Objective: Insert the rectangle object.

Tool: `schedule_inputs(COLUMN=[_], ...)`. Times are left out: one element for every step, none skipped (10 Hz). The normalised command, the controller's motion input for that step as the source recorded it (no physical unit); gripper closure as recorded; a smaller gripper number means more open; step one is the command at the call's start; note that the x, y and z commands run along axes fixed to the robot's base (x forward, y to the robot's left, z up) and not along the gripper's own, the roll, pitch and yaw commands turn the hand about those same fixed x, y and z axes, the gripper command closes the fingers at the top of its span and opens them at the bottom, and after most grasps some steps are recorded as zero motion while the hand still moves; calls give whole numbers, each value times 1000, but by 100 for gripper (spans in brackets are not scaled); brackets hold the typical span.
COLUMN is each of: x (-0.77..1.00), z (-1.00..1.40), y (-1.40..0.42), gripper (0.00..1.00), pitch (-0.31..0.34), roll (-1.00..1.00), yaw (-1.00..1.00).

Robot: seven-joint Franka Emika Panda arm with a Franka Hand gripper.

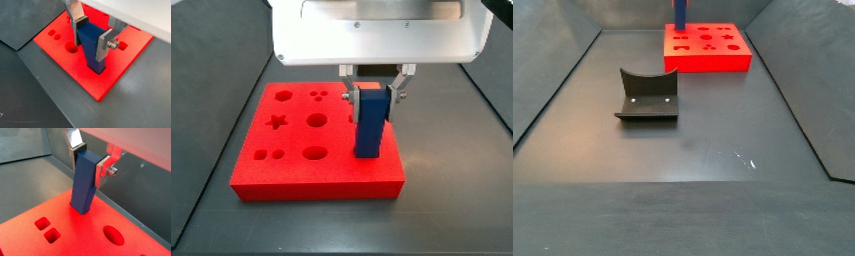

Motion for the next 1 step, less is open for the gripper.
schedule_inputs(x=[0], z=[0], y=[0], gripper=[100], pitch=[0], roll=[0], yaw=[0])
